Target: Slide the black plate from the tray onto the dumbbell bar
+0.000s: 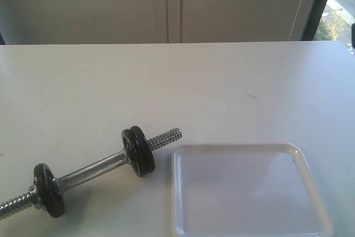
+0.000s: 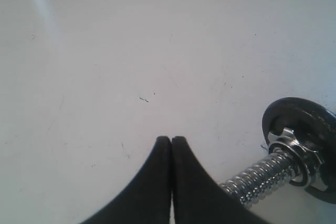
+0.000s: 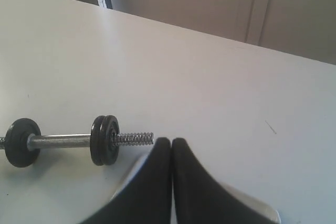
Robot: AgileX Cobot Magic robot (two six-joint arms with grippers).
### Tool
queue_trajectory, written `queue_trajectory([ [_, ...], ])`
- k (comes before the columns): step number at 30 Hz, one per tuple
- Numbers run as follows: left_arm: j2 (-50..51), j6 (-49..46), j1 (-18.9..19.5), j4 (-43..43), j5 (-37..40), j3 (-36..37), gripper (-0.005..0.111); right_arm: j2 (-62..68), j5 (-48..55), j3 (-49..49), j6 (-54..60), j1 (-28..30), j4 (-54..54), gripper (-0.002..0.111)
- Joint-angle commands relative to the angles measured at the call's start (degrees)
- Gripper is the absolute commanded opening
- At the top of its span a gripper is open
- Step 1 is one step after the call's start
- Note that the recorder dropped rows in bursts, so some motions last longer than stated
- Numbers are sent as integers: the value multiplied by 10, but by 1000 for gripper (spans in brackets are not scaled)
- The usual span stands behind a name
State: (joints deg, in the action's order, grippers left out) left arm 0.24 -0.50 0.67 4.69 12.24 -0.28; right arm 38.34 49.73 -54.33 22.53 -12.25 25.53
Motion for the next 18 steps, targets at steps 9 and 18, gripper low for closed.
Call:
queue_trajectory([
  [9, -2, 5, -4, -1, -2, 3, 0, -21, -1, 4, -2, -32, -15, 0],
  [18, -2, 5, -4, -1, -2, 3, 0, -244, -173, 143, 7, -94, -3, 0],
])
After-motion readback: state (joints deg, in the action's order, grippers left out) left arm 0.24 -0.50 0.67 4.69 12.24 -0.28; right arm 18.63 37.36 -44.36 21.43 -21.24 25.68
